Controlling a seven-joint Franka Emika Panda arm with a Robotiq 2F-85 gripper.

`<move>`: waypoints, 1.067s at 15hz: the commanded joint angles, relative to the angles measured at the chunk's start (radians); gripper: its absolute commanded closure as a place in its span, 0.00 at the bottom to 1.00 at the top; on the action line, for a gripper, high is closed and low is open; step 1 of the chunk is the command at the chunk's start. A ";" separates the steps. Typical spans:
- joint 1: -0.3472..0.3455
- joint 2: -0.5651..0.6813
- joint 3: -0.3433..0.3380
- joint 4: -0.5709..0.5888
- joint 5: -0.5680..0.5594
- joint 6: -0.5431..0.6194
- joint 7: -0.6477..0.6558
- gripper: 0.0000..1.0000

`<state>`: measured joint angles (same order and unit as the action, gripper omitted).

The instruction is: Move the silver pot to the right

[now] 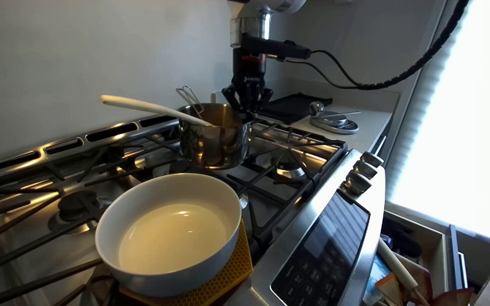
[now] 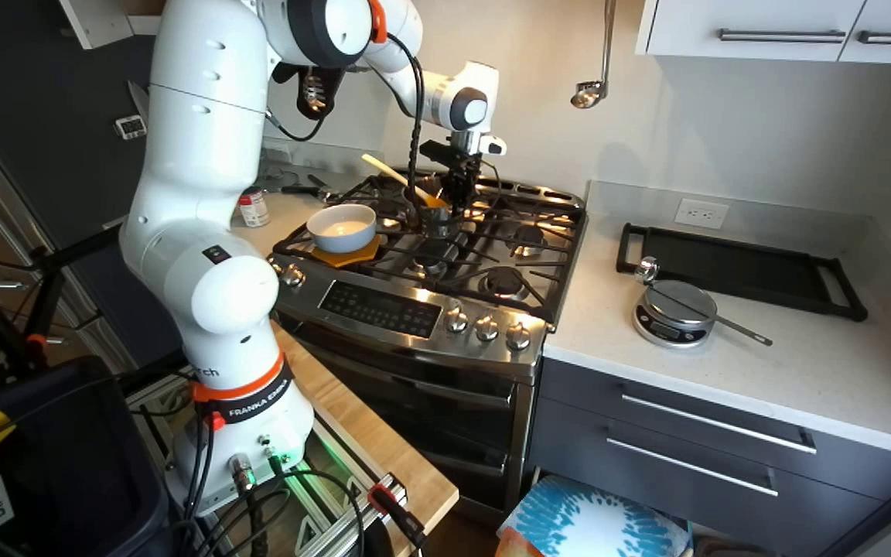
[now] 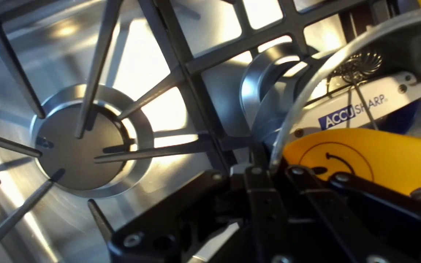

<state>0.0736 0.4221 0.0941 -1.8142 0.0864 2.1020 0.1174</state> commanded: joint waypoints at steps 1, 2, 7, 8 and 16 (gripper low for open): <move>-0.041 -0.166 -0.029 -0.140 0.030 -0.038 -0.029 0.99; -0.049 -0.200 -0.042 -0.171 0.022 -0.061 -0.024 0.99; -0.082 -0.324 -0.116 -0.288 -0.080 -0.155 -0.028 0.99; -0.095 -0.338 -0.129 -0.305 -0.094 -0.151 -0.039 0.99; -0.153 -0.317 -0.186 -0.314 -0.127 -0.080 -0.027 0.95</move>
<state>-0.0775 0.1047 -0.0940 -2.1302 -0.0408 2.0256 0.0903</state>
